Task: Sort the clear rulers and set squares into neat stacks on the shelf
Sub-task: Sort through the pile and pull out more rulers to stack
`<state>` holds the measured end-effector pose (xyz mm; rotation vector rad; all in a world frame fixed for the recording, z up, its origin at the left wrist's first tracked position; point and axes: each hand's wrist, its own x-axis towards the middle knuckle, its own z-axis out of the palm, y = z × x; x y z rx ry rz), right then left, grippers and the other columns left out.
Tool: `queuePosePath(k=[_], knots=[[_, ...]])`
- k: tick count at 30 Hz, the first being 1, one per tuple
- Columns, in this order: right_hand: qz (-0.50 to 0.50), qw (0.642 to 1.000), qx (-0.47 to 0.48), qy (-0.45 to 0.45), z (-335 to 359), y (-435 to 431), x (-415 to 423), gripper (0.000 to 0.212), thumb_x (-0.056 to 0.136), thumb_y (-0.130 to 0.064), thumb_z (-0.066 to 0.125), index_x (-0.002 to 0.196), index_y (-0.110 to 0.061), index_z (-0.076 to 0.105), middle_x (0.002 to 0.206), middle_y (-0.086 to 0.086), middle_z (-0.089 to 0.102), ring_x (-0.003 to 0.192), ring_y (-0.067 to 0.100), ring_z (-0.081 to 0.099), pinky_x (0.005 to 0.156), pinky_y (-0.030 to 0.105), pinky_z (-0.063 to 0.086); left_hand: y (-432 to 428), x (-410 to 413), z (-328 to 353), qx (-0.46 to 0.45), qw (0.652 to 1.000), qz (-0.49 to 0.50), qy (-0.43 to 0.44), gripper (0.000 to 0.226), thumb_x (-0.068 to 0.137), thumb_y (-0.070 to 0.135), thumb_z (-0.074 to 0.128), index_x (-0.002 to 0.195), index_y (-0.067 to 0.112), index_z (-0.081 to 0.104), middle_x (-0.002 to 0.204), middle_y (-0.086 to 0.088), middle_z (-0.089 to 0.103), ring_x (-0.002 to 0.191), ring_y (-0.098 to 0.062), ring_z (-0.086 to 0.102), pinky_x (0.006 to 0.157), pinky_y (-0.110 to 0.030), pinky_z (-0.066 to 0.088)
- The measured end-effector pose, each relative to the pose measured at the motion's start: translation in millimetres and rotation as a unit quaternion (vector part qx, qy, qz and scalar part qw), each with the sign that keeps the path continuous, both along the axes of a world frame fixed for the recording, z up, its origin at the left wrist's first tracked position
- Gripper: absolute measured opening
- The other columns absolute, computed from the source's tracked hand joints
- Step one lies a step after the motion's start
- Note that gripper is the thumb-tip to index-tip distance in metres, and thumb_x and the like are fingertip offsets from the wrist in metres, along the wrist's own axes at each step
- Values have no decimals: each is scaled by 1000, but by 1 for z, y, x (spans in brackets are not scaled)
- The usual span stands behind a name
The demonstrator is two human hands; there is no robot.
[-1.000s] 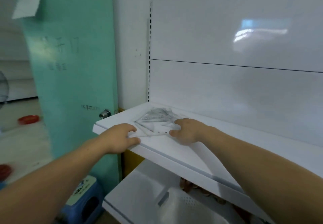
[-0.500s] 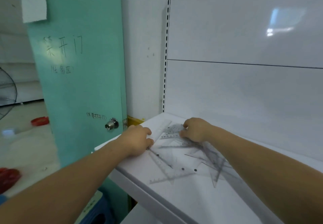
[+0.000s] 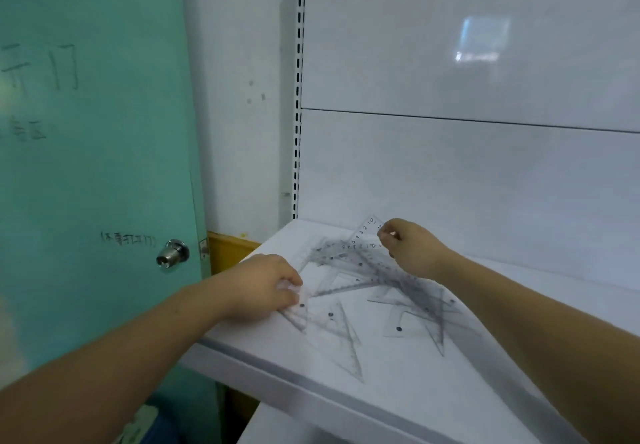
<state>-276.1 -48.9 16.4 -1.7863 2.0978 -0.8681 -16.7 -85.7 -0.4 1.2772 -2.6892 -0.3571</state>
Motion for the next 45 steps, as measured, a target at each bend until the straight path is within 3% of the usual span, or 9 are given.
queuePosePath(k=[6,12,17,22,25,30,35,40,45], knots=[[-32,994,-20,-100,-11,47,13,39,91,-8,49,128,-23,47,83,1,58,70,16,58,67,31,48,-3,9,-6,-2,990,5,144,3,90,26,59,91,25,61,96,12,55,90,-9,55,75,-21,40],[-125,964,-141,-187,-18,87,16,36,93,-4,50,126,-18,56,83,0,64,64,9,62,65,21,48,3,-13,1,127,911,22,391,17,98,21,42,83,23,49,84,-7,63,68,-22,64,55,-28,43],[-175,947,-178,-202,-19,131,11,40,94,-4,45,127,-24,56,83,-1,59,58,5,60,68,25,48,26,-52,3,140,916,-18,374,19,99,24,40,115,26,51,86,-1,62,66,-17,55,57,-25,43],[-246,945,-191,-100,-17,192,-17,41,99,-14,36,138,-22,45,100,4,54,75,6,58,63,17,42,71,-99,-1,139,938,-113,295,64,90,14,60,145,26,30,91,5,54,70,-6,50,61,-14,40],[-266,947,-176,-34,-19,239,-45,41,98,-13,38,139,-14,39,105,15,49,92,25,53,66,18,40,103,-135,-3,82,943,-156,283,65,90,20,61,145,31,30,92,7,54,72,-6,51,64,-17,39],[-317,929,-190,34,-27,337,-104,48,96,-16,46,144,-16,36,95,3,46,79,6,45,78,22,33,187,-209,-1,42,936,-224,269,65,92,26,58,145,40,23,88,4,55,76,-9,53,64,-18,37],[-357,914,-186,45,-33,440,-170,47,95,-19,52,141,-21,42,94,0,50,87,10,47,82,22,33,273,-288,-7,47,933,-229,275,59,95,20,49,144,26,18,90,1,55,77,-13,54,64,-19,40],[-395,903,-155,63,-39,518,-229,47,97,-24,47,143,-24,37,123,2,46,108,12,45,91,24,34,332,-352,-10,89,933,-223,268,43,95,26,51,134,17,33,90,9,53,86,-14,54,72,-26,38],[-413,908,-50,54,-42,553,-284,46,98,-33,43,143,-33,34,144,4,33,131,25,35,110,43,32,357,-397,-16,131,944,-219,209,41,95,35,49,131,17,38,92,11,52,86,-12,55,70,-25,39]])
